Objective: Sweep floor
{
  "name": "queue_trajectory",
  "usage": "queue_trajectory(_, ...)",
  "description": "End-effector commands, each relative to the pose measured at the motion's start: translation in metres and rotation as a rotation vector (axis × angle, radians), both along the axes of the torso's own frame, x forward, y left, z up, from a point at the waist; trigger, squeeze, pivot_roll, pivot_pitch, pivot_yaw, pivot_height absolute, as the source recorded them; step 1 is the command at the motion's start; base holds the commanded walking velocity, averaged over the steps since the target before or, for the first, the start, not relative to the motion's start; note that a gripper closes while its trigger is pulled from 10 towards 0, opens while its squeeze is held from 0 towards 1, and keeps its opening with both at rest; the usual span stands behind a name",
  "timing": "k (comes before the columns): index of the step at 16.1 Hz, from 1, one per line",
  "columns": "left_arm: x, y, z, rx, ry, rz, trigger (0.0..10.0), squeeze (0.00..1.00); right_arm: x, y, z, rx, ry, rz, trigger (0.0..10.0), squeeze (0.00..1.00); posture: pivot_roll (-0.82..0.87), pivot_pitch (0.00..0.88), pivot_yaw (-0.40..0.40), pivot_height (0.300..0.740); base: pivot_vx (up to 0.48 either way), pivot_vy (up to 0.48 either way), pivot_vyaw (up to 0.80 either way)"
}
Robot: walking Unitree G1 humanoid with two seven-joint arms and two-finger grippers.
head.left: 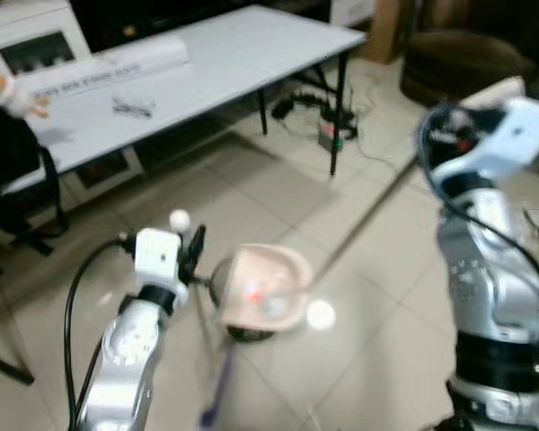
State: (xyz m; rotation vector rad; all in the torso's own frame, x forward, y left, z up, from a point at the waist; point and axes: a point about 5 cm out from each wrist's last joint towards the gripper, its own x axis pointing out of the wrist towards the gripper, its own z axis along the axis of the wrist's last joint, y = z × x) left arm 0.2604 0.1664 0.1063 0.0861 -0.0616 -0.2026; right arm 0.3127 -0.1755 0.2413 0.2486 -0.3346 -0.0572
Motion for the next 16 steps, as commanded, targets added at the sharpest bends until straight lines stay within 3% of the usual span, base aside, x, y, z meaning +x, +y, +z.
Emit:
queue_trajectory(1, 0.0020, 0.0091, 0.0098, 0.043, -0.044, 0.023, 10.0, 0.00, -0.0012, 0.0129, 0.0132, 0.035, -0.072, 0.052, 10.0, 0.00, -0.04, 0.030, 0.061, 0.740, 0.371, 0.000, 0.00)
queue_trajectory(5, 0.0026, 0.0091, 0.0103, 0.041, -0.049, 0.021, 10.0, 0.00, 0.0015, 0.0108, 0.0140, 0.043, -0.078, 0.042, 10.0, 0.00, -0.04, 0.029, 0.060, 0.740, 0.373, 0.000, 0.00)
queue_trajectory(7, 0.0008, 0.0092, 0.0122, 0.006, -0.064, 0.019, 10.0, 0.00, 0.0027, 0.0099, 0.0140, 0.042, -0.080, 0.033, 10.0, 0.00, -0.04, 0.030, 0.059, 0.740, 0.000, 0.000, 0.00)
queue_trajectory(16, -0.0001, 0.0101, 0.0096, 0.021, -0.040, 0.022, 10.0, 0.00, 0.0053, 0.0093, 0.0106, 0.053, -0.075, 0.022, 10.0, 0.00, -0.04, 0.037, 0.062, 0.740, 0.000, 0.000, 0.00)
